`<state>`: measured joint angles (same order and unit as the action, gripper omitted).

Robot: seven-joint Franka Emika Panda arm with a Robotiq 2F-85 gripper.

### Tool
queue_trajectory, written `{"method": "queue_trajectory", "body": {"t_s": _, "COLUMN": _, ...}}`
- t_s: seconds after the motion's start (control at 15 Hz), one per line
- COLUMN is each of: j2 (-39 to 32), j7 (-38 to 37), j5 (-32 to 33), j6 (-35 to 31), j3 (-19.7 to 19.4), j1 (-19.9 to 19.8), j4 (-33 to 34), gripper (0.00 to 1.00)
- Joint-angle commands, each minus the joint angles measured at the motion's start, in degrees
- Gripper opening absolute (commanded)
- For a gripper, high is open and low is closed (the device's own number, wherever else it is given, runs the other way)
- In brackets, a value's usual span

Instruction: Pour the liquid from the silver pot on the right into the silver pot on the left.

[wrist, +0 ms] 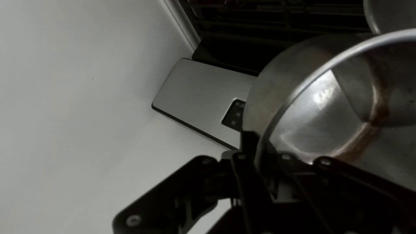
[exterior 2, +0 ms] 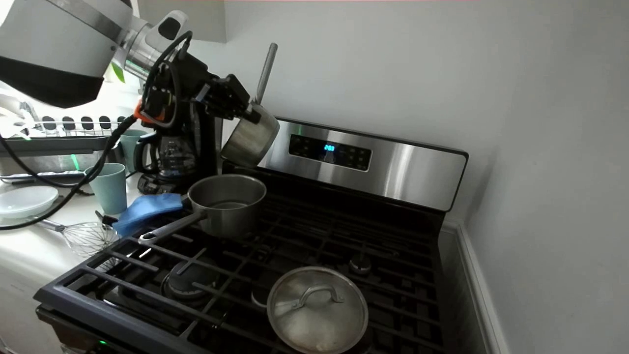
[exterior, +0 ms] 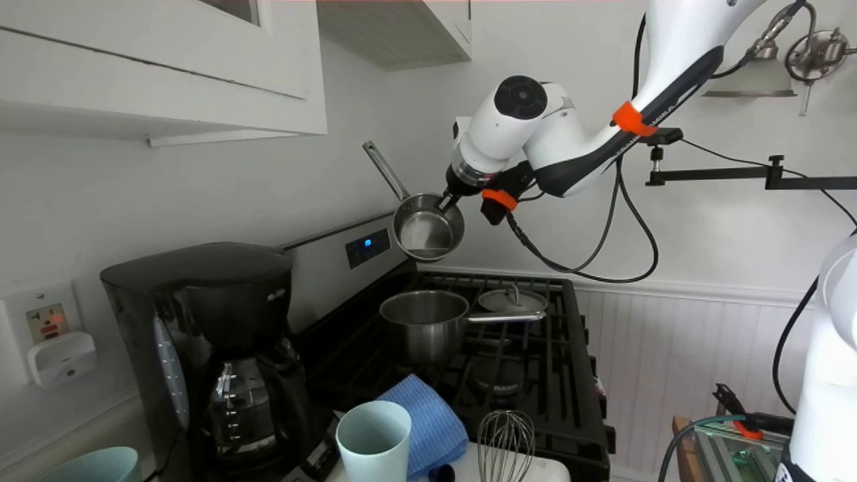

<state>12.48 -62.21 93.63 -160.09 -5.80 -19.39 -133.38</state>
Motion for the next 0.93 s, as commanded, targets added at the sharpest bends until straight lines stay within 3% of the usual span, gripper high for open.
{"method": "queue_trajectory", "body": {"t_s": 0.0, "j2": 2.9, "j7": -9.5, "j5": 9.5, "j6": -0.6, "j3": 0.4, "j1": 0.0, "j4": -0.4, "gripper": 0.02}}
{"method": "queue_trajectory", "body": {"t_s": 0.87, "j2": 3.5, "j7": -32.0, "j5": 32.4, "j6": 1.0, "j3": 0.0, "j1": 2.1, "j4": -0.7, "gripper": 0.02}}
